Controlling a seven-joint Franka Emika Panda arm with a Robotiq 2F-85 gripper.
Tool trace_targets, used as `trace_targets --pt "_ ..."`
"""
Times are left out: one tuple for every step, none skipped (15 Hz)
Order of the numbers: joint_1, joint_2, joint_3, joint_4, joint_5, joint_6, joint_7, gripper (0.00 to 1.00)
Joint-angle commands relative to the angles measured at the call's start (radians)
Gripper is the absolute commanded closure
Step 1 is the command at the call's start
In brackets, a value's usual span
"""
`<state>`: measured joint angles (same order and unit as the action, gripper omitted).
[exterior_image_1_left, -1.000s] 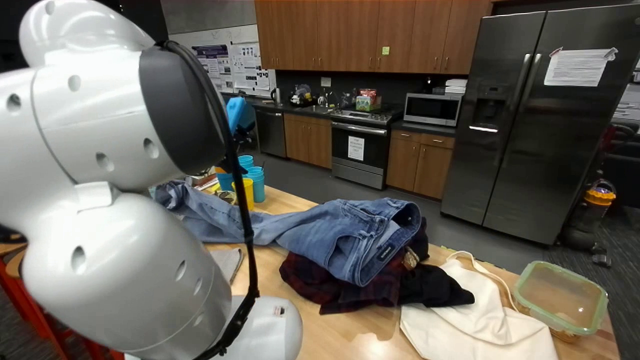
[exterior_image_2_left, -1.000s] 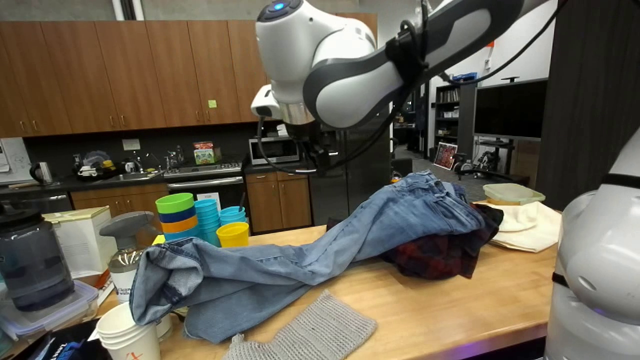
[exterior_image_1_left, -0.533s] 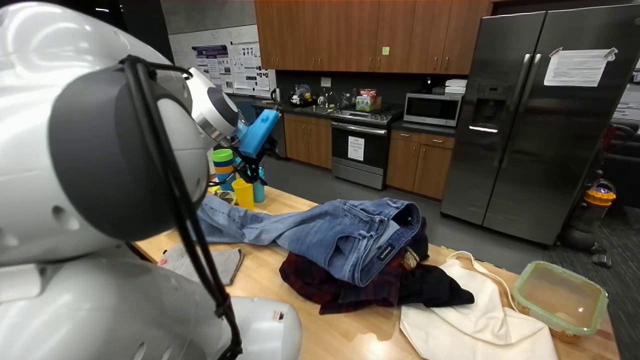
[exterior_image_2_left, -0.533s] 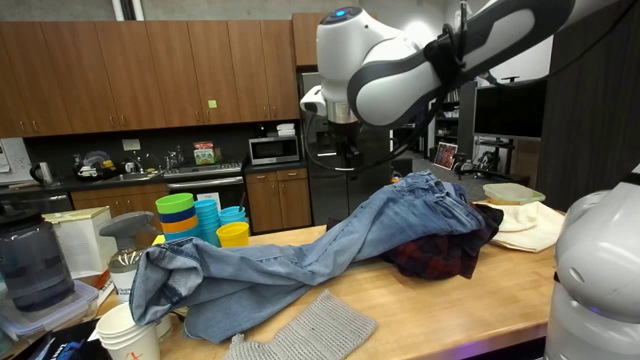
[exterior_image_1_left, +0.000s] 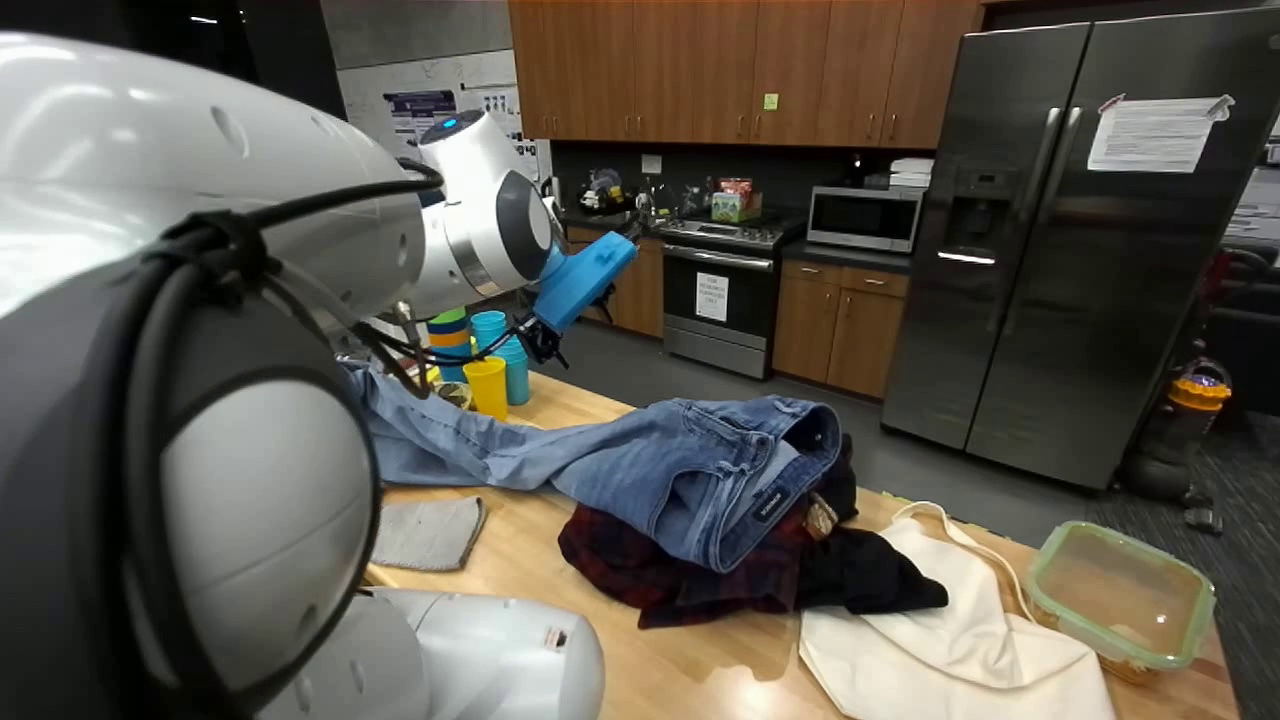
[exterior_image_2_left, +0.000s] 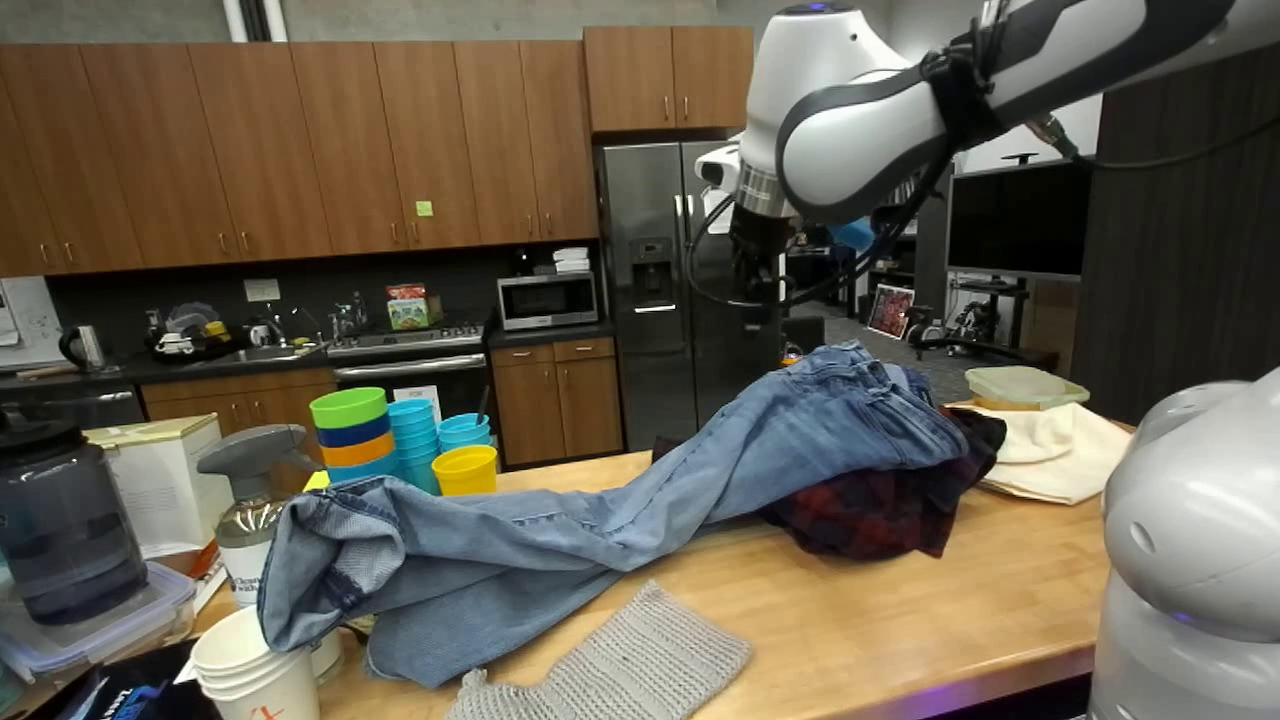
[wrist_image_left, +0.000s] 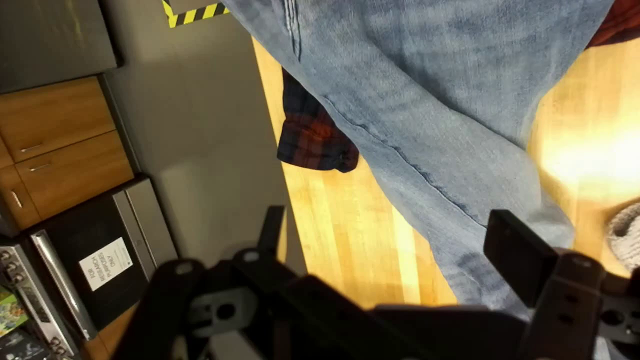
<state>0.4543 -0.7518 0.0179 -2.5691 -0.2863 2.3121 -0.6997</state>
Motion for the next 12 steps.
trace_targets --pt "-0.035 -0.039 -0.046 -0.037 0.066 0.034 -0.032 0.0" --pt "-0.043 -0.038 -0.059 -0.041 0.08 0.039 -0.032 0.0" --pt "-0.051 -0.035 -0.069 -0.043 0.093 0.04 -0.034 0.0" --pt "-0.057 -0.026 -0.079 -0.045 0.105 0.046 -0.035 0.0" --pt "-0.066 -0.023 -0.082 -0.05 0.112 0.048 -0.031 0.0" --pt "-0.073 -0.018 -0.088 -0.053 0.118 0.051 -0.032 0.0" --pt "-0.08 -0.018 -0.095 -0.06 0.127 0.057 -0.028 0.0" --pt "-0.086 -0.022 -0.105 -0.066 0.136 0.06 -0.032 0.0" --pt "-0.095 -0.029 -0.113 -0.074 0.143 0.063 -0.033 0.0" --pt "-0.101 -0.035 -0.12 -0.082 0.15 0.07 -0.034 0.0" --pt "-0.108 -0.046 -0.12 -0.092 0.144 0.076 -0.041 0.0" --pt "-0.117 -0.048 -0.109 -0.093 0.128 0.071 -0.043 0.0"
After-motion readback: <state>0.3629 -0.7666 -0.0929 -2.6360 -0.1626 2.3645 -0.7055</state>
